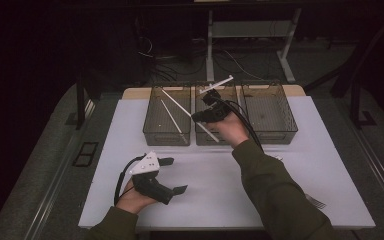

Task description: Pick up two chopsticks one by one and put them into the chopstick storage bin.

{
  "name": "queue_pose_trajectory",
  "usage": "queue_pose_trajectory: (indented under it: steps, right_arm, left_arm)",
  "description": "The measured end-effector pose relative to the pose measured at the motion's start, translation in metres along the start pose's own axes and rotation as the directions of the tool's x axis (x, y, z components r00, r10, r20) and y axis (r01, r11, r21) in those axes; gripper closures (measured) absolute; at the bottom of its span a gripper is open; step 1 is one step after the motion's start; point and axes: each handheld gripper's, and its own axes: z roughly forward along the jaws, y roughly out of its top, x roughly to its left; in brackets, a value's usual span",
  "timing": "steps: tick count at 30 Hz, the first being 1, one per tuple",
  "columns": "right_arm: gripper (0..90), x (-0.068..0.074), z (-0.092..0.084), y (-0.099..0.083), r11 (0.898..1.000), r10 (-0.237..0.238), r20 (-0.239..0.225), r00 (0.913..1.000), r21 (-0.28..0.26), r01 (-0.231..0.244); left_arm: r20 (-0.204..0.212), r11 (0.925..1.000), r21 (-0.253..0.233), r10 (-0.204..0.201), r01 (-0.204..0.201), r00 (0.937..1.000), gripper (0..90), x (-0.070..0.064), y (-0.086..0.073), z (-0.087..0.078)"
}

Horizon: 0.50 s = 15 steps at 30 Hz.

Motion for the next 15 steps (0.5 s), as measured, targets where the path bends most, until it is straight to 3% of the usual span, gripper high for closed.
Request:
queue_pose_trajectory:
  steps: [15]
  right_arm:
    - [84.0,-0.001,0.042,0.031,0.998,0.045,0.049,0.9978,0.041,-0.047]
  left_arm:
    - [0.007,0.9999,-0.011,-0.002,0.002,1.0000,0.0,-0.001,0.001,0.000]
